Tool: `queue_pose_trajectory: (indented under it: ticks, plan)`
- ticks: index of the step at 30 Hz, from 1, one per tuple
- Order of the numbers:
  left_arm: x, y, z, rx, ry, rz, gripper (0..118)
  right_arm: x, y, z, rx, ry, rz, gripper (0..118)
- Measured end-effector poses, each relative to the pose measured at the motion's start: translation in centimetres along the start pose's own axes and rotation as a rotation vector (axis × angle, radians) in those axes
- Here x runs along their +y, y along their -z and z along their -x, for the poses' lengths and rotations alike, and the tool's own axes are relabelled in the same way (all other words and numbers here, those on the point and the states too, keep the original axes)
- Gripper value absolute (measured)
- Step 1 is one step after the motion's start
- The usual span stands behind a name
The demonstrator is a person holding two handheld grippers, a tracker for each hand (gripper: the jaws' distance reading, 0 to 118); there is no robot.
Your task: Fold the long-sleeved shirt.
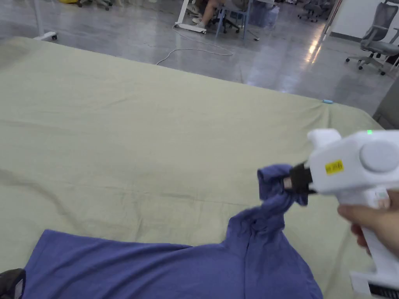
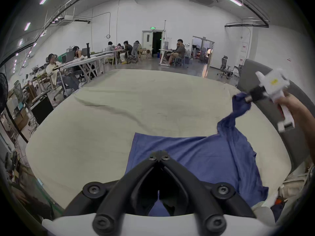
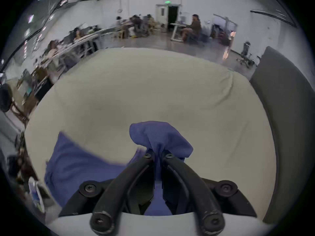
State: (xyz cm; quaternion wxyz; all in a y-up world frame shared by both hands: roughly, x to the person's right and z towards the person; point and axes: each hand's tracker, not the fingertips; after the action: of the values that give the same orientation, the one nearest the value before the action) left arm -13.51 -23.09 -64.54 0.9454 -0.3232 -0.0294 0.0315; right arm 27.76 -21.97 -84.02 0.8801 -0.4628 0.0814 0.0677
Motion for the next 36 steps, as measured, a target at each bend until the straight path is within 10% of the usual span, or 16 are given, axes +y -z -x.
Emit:
queue_pose_trajectory:
  ticks: [15, 17, 18, 20, 21, 25, 27, 28, 29, 30, 36]
  plan:
    - [-3.2, -8.7, 0.0, -0.039, 0.006, 0.053, 0, -23.5, 5.0, 7.7, -0.002, 0.226, 0.303, 8]
    - [-3.0, -9.9, -0.1, -0.042, -0.003, 0.061, 0, -22.9, 4.4, 6.5, 0.038, 0.347, 0.281, 14]
    - [-3.1, -10.2, 0.1, -0.045, -0.009, 0.063, 0, -22.4, 3.8, 6.0, 0.059, 0.386, 0.317, 25]
    - [-3.3, -10.9, 0.2, -0.047, -0.010, 0.065, 0, -21.1, 0.2, 5.5, 0.038, 0.343, 0.241, 94]
    - [-3.4, -11.2, 0.3, -0.045, -0.002, 0.060, 0, -20.9, -1.9, 5.7, 0.004, 0.299, 0.163, 111]
    - [-4.1, -11.4, 0.7, -0.029, -0.001, 0.051, 0, -22.1, -10.4, 5.7, 0.041, 0.319, -0.052, 114]
    - [-4.6, -10.7, 0.9, -0.029, -0.014, 0.078, 0, -23.7, -12.2, 6.0, 0.096, 0.348, -0.077, 108]
    - [-4.8, -10.0, 0.9, -0.030, -0.015, 0.092, 0, -24.8, -12.4, 6.2, 0.103, 0.352, -0.069, 77]
    - [-5.0, -9.4, 0.8, -0.029, -0.012, 0.106, 0, -25.9, -12.6, 6.5, 0.103, 0.356, -0.067, 23]
    - [-5.1, -9.0, 0.7, -0.029, -0.009, 0.116, 0, -26.7, -12.6, 6.8, 0.106, 0.349, -0.056, 0]
    - [-2.8, -4.0, 1.4, -0.076, -0.031, 0.118, 2, -29.6, -9.6, 7.8, 0.171, 0.359, 0.075, 0]
